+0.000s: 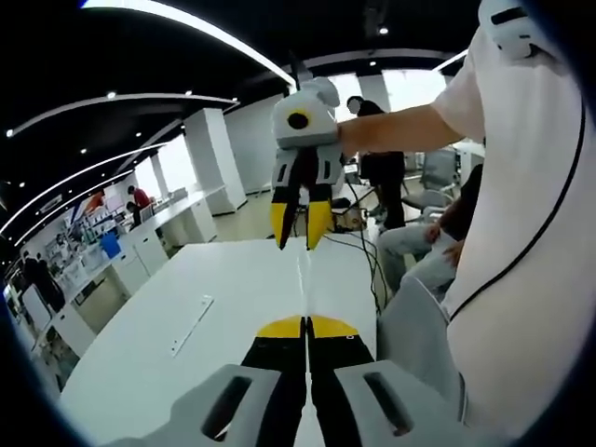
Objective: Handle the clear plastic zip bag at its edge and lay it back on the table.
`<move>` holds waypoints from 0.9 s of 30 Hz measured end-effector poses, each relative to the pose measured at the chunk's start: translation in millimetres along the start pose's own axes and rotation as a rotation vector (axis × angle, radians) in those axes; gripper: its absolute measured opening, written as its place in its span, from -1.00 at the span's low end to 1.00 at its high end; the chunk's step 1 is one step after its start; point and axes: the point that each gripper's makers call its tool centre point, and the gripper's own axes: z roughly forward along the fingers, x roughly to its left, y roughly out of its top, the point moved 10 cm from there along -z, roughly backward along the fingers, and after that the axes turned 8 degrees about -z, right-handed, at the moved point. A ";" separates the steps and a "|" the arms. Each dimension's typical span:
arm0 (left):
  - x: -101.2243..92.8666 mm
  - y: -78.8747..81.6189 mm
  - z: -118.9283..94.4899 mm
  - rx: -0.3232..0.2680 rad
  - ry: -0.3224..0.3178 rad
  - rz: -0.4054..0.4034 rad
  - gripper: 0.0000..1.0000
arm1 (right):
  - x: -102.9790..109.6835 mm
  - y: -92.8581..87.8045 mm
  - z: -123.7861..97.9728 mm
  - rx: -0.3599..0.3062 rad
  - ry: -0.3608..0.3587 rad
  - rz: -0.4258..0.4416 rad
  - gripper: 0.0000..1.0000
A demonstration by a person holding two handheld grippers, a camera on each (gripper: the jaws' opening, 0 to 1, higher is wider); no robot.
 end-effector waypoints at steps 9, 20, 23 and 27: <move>-2.7 3.3 2.2 -0.001 -0.006 0.018 -1.00 | 4.3 -0.4 8.9 0.045 0.053 -0.019 -0.77; -4.0 5.5 4.0 -0.002 -0.014 0.037 -1.00 | 5.2 -2.0 16.9 0.070 0.080 -0.030 -0.81; -4.2 7.1 4.6 -0.003 -0.015 0.044 -1.00 | 6.3 -2.6 19.9 0.081 0.098 -0.035 -0.87; -3.9 8.0 5.2 -0.002 -0.013 0.051 -1.00 | 7.5 -4.6 23.8 0.096 0.114 -0.038 -0.96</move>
